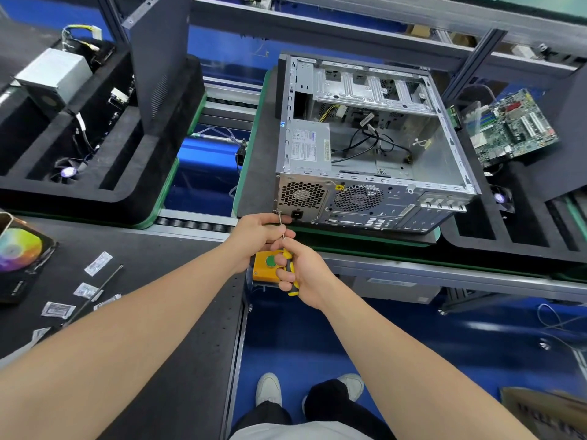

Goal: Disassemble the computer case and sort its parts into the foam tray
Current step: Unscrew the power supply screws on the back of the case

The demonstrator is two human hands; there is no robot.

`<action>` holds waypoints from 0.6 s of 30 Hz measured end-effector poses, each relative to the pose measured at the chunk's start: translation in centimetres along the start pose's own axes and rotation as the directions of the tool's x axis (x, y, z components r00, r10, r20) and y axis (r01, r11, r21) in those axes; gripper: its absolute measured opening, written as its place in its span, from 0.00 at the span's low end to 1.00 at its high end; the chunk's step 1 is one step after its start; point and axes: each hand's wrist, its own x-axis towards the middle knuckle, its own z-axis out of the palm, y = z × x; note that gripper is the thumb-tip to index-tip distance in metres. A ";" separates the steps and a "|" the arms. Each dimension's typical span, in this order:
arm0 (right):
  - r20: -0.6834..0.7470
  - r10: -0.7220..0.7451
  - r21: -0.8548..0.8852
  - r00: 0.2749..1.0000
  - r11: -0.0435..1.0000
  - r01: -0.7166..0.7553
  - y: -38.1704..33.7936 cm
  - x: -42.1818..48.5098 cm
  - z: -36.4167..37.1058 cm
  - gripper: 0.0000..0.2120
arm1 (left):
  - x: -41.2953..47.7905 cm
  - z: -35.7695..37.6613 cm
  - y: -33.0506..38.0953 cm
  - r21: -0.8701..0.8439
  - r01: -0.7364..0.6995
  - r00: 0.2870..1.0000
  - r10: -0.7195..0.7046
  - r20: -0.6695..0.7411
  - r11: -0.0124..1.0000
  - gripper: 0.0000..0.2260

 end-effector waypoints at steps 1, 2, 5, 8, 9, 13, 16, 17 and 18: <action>-0.018 -0.008 0.009 1.000 1.000 0.008 0.1 0.2 0.1 0.11 | 0.0 0.0 0.1 0.008 -0.009 1.000 0.009 0.002 1.000 0.11; -0.029 -0.009 0.012 1.000 1.000 0.010 0.0 0.3 0.2 0.11 | 0.0 0.0 0.3 0.021 -0.018 1.000 0.018 -0.002 1.000 0.10; -0.055 0.005 -0.013 0.998 1.000 -0.006 -0.4 0.3 0.3 0.13 | 0.1 0.0 0.6 0.070 -0.024 1.000 0.026 -0.018 0.997 0.11; -0.074 0.009 -0.066 0.997 0.998 -0.014 0.2 0.0 0.1 0.14 | 0.0 0.3 0.2 0.128 -0.020 1.000 0.021 -0.006 0.992 0.12; -0.080 0.010 -0.069 0.997 0.997 -0.015 0.5 -0.1 0.1 0.14 | 0.0 0.3 0.0 0.138 -0.013 1.000 0.014 -0.006 0.990 0.13; -0.106 0.007 -0.028 0.994 1.000 -0.010 0.3 0.0 0.3 0.15 | 0.3 0.4 -0.3 0.070 0.000 1.000 0.002 -0.017 0.998 0.12; -0.115 0.008 -0.036 0.993 0.999 -0.012 -0.3 0.0 0.4 0.15 | 0.5 0.5 -0.2 0.026 -0.001 1.000 0.001 -0.029 1.000 0.11; -0.119 0.009 -0.050 0.993 0.999 -0.015 -0.4 -0.1 0.3 0.15 | 0.5 0.5 -0.2 0.018 0.004 1.000 -0.004 -0.029 1.000 0.11; -0.124 0.013 -0.064 0.992 0.998 -0.021 -0.4 -0.2 0.3 0.14 | 0.5 0.5 -0.3 0.014 0.008 1.000 -0.007 -0.026 1.000 0.11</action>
